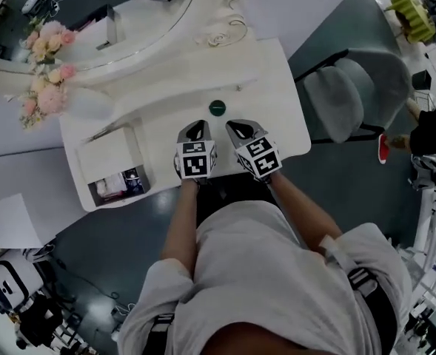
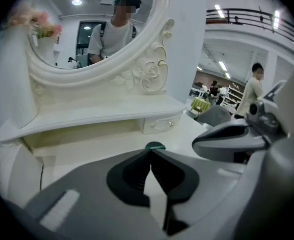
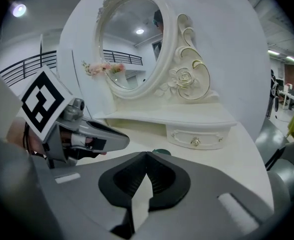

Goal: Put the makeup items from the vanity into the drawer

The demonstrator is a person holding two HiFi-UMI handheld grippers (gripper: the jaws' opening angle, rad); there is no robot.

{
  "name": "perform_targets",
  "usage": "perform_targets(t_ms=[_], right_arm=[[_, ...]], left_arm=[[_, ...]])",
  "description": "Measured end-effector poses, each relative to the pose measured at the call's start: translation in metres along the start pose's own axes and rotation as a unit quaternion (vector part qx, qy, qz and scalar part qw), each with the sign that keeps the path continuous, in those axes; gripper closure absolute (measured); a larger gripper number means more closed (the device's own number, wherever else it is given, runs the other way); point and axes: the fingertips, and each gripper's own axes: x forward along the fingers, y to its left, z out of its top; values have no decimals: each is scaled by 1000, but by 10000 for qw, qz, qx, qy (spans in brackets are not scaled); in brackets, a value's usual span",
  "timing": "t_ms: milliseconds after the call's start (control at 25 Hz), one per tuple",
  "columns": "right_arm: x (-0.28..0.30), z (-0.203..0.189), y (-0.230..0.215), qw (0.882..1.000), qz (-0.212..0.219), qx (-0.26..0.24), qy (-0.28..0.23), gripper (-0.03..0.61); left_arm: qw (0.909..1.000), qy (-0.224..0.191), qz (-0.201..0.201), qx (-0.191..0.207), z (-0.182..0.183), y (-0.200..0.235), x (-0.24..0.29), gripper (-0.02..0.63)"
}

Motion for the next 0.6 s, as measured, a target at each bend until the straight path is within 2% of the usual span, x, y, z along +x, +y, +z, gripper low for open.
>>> perform_targets(t_ms=[80, 160, 280, 400, 480, 600], right_arm=[[-4, -1, -4, 9999, -70, 102, -31, 580], [-9, -2, -8, 9997, -133, 214, -72, 580], [-18, -4, -13, 9989, -233, 392, -143, 580], [-29, -6, -21, 9973, -377, 598, -205, 580], [-34, -11, -30, 9961, -476, 709, -220, 580], [-42, -18, -43, 9944, -621, 826, -217, 580]], left_arm=[[9982, 124, -176, 559, 5, -6, 13, 611], [9907, 348, -412, 1250, 7, -15, 28, 610], [9717, 808, -641, 2127, 1, -24, 47, 541], [9535, 1179, -912, 2619, -4, -33, 59, 487], [9374, 1412, -1084, 2993, -9, -38, 67, 440], [9161, 1669, -1182, 3448, -13, -41, 80, 416]])
